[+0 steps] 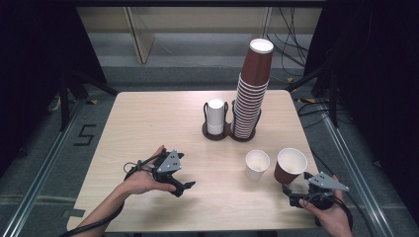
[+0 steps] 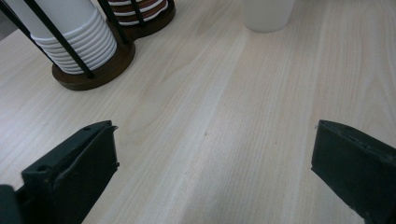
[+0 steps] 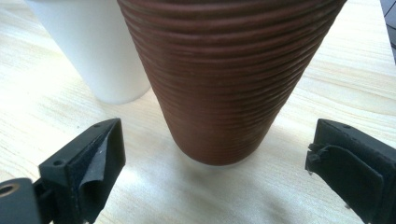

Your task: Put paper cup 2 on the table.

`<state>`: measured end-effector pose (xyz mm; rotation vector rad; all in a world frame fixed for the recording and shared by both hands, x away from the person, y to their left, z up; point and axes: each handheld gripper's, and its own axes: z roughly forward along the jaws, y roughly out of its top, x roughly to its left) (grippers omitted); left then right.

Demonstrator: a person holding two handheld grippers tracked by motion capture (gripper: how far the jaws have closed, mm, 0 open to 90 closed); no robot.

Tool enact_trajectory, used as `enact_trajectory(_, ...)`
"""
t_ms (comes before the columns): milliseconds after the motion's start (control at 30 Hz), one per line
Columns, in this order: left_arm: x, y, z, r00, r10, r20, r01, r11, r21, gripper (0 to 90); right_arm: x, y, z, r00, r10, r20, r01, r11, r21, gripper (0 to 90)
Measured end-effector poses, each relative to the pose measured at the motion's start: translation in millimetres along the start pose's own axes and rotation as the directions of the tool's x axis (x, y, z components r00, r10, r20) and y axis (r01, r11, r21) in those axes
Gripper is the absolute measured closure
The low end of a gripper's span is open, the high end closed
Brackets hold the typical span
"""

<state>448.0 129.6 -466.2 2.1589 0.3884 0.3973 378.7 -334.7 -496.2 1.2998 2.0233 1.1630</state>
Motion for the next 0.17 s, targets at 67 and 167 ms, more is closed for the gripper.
enact_trajectory(67, -1.3, 1.3, 0.9, 1.0, 0.0, -0.002, 0.0, 1.0, -0.006, 0.0, -2.1, -0.4, 0.3, 0.9997, -0.025, -0.002, 0.025, 1.0, -0.015, 4.3)
enact_trajectory(167, -2.2, 5.1, 2.0, 1.0, -0.004, 0.006, 0.004, 0.9999, -0.013, 0.0, -1.0, -1.2, -3.4, 0.9999, -0.013, 0.002, 0.013, 1.0, -0.02, 4.3)
